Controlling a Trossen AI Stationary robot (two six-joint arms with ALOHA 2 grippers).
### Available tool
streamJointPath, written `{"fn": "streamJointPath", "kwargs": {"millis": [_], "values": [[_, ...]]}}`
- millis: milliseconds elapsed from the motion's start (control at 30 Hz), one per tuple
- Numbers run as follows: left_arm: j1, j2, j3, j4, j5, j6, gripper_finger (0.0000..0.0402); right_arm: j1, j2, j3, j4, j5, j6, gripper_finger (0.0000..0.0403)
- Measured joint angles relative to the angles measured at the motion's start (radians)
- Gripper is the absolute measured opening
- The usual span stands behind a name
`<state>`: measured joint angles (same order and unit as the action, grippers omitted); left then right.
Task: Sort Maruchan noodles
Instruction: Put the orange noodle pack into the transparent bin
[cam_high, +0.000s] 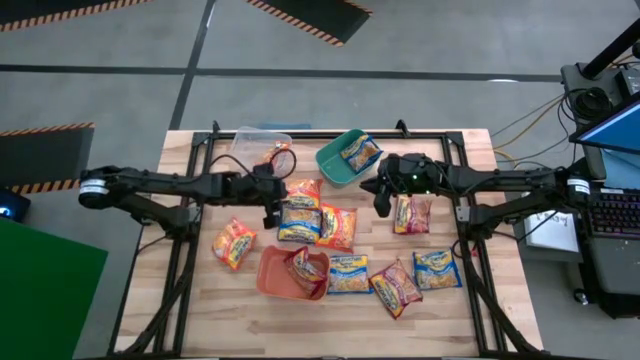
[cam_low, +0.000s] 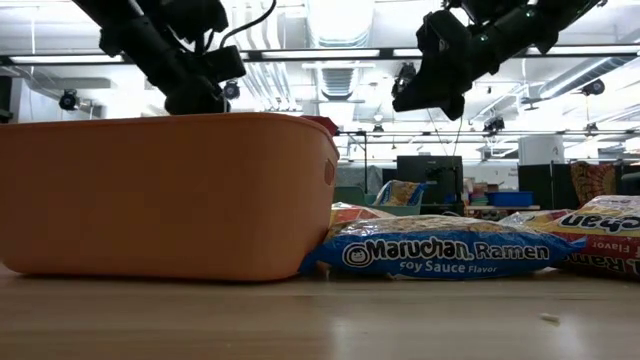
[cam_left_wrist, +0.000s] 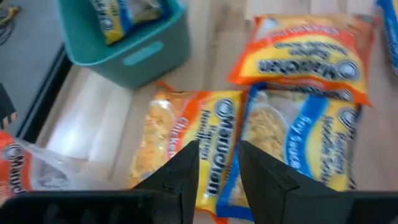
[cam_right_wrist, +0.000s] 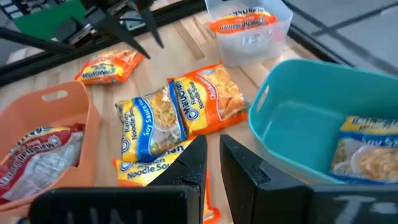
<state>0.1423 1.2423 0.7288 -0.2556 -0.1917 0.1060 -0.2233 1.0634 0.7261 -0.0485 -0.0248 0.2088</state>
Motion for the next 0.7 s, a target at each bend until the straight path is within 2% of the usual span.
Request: {"fn": "streamJointPath", "kwargs": {"millis": [200,400,533,700], "values": [[0.047,0.031,0.000,0.101,0.024,-0.004,0.0152,-0.032,0.000,0.019,0.032,0.001,-0.111,0.0033],[0.049,0.100,0.000,0.170,0.026,0.005,0.0210,-0.105,0.000,0.046,0.042,0.000,-0.188,0.0033],[0.049,0.145,0.000,0.187,0.026,0.000,0.0223,-0.152,0.000,0.047,0.053,0.000,-0.195,0.0033],[0.049,0.196,0.000,0.228,0.026,-0.015,0.0220,-0.168,0.012,0.027,0.054,-0.001,-0.197,0.0033]]}}
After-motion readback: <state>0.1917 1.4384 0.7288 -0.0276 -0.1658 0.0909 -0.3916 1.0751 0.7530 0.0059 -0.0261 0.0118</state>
